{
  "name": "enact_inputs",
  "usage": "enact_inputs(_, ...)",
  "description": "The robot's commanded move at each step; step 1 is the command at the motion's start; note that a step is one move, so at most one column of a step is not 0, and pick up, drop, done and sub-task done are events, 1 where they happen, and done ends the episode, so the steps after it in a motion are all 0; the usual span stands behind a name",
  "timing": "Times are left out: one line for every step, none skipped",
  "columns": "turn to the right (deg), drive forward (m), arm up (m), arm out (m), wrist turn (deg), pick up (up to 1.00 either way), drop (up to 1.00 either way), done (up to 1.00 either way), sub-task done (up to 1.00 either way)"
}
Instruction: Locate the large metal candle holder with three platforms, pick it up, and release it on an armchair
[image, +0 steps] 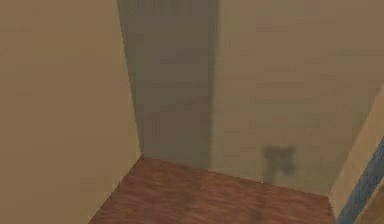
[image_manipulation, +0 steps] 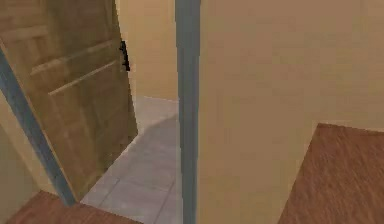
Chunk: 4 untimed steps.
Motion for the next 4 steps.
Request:
enact_inputs(0.0,0.45,0.0,0.0,0.0,0.0,0.0,0.0,0.0)
enact_inputs(45.0,0.0,0.0,0.0,0.0,0.0,0.0,0.0,0.0)
enact_inputs(42.0,0.0,0.0,0.0,0.0,0.0,0.0,0.0,0.0)
enact_inputs(0.0,0.25,0.0,0.0,0.0,0.0,0.0,0.0,0.0)
